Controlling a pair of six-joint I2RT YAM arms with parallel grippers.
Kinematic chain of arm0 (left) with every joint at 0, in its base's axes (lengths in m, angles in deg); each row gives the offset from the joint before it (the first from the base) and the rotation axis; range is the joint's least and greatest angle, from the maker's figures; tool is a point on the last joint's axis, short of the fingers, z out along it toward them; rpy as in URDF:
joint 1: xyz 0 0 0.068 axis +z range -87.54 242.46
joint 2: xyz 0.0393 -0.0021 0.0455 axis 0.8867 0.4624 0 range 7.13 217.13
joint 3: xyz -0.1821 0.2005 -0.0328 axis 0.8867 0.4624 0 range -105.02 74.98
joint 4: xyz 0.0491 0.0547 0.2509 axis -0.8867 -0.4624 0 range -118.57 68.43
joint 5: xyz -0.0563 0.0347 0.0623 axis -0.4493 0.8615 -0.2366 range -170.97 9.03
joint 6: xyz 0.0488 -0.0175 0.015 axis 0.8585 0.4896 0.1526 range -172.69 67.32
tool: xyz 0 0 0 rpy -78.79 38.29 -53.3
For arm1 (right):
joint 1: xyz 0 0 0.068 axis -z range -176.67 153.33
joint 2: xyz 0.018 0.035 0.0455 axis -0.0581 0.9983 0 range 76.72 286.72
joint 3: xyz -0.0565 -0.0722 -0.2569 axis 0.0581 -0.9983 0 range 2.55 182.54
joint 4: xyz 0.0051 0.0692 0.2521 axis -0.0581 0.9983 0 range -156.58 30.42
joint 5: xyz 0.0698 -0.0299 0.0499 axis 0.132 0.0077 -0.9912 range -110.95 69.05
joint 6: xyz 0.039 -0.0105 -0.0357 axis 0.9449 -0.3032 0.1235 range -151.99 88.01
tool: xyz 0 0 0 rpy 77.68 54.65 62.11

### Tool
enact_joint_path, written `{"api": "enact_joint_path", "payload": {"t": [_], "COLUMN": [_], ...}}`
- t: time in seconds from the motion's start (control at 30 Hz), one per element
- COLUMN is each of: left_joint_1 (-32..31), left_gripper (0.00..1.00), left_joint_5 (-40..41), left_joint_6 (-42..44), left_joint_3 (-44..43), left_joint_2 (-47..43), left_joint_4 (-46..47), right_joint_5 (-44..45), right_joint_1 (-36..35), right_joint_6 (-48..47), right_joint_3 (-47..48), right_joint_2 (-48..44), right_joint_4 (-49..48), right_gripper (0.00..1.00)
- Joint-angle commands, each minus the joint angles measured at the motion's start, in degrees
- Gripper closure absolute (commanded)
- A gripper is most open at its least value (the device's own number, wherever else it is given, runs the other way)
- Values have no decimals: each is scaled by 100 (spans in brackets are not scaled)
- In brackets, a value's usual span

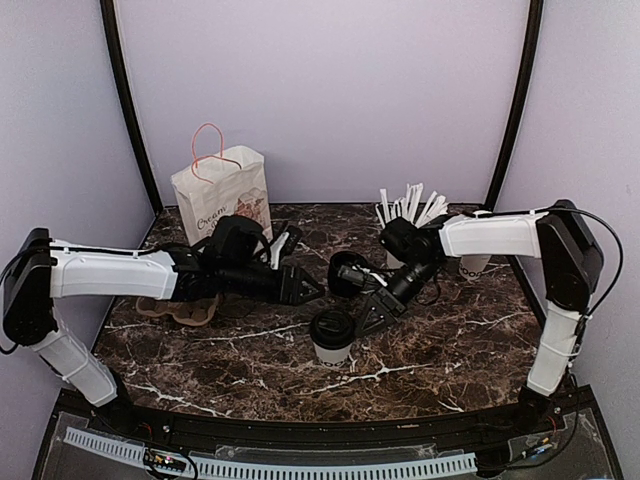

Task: Pack the takeout coffee

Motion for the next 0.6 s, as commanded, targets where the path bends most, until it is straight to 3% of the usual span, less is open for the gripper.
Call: {"api": "enact_joint_path", "payload": {"t": [0.0, 0.17, 0.37, 0.57], "left_joint_1": [0, -159, -175, -142], "left_gripper": [41, 31, 31, 35], "left_joint_5": [-141, -474, -519, -617], "left_joint_6": [127, 292, 275, 469], "left_joint_3": [167, 591, 301, 49], "left_joint_2": [-415, -678, -267, 205], "left_joint_4": [-421, -482, -1061, -1051], "right_joint_5": [17, 244, 294, 272], "right_joint_1": [75, 121, 121, 67], "right_joint_6": [-249, -329, -392, -500], "right_joint_3": [44, 284, 359, 393], "right_joint_2": [-332, -422, -315, -207], "right_joint_4": [172, 191, 200, 153], "right_gripper": [33, 33, 33, 33]}}
